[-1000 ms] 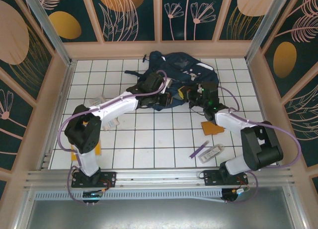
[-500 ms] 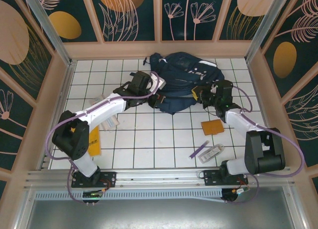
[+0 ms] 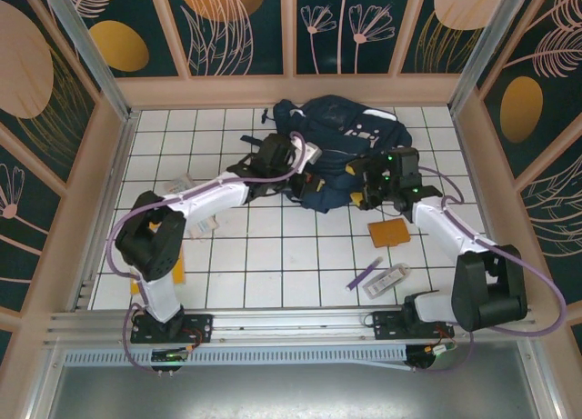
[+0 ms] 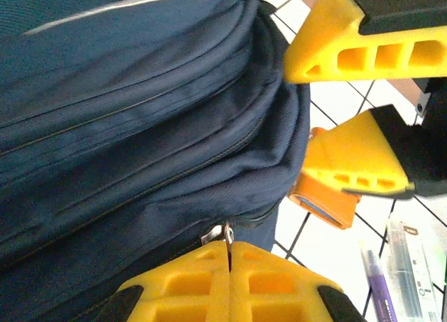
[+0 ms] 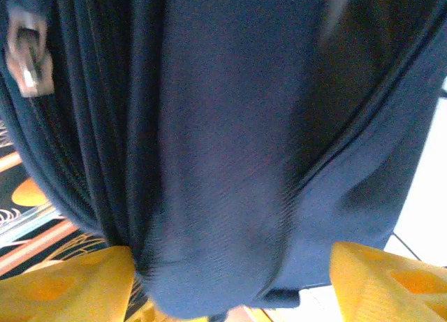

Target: Pack books, pencil case, and school supplies into a backpack

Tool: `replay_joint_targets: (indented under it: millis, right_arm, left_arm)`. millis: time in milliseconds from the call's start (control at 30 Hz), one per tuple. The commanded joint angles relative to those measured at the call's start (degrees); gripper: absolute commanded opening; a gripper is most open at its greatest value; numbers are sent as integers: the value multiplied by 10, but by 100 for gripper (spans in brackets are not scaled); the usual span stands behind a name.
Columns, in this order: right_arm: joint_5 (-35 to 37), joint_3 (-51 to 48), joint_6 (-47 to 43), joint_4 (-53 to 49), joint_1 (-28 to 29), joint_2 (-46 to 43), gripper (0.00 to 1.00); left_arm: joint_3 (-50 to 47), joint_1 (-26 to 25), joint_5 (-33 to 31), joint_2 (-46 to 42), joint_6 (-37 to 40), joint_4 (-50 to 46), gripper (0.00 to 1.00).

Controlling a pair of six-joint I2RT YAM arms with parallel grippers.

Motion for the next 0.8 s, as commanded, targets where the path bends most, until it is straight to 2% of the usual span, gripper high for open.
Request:
replay_joint_targets:
  millis: [0, 133, 167, 300, 467, 533, 600, 633, 667, 700, 767]
  right_arm:
    - [46, 29, 28, -12, 38, -10, 76]
    - [83, 33, 2, 4, 38, 33, 74]
    - [87, 39, -9, 8, 37, 50, 69]
    - [88, 64, -54, -10, 23, 83, 33]
    - [90, 73, -118, -56, -14, 59, 9]
    - [85, 62, -121, -60, -30, 43, 0]
    - [59, 49, -117, -44, -42, 35, 0]
    - [48, 46, -113, -40, -42, 33, 0]
    - [41, 47, -110, -35, -42, 31, 0]
    - [34, 49, -107, -27, -38, 30, 0]
    - [24, 54, -97, -12, -32, 29, 0]
  left_arm:
    - [39, -34, 44, 13, -28, 84, 0]
    - [42, -40, 45, 15, -41, 105, 0]
    - [42, -40, 43, 13, -38, 98, 0]
    - [34, -38, -3, -9, 22, 13, 0]
    - [-16, 8, -61, -44, 26, -28, 0]
    - [-45, 25, -45, -58, 43, -7, 0]
    - [-40, 25, 43, -55, 84, -8, 0]
    - [-33, 23, 79, -49, 72, 1, 7]
    - [-29, 19, 83, -43, 47, 12, 22]
    - [-26, 12, 87, -36, 25, 25, 33]
    - [-12, -9, 91, -22, 8, 32, 40]
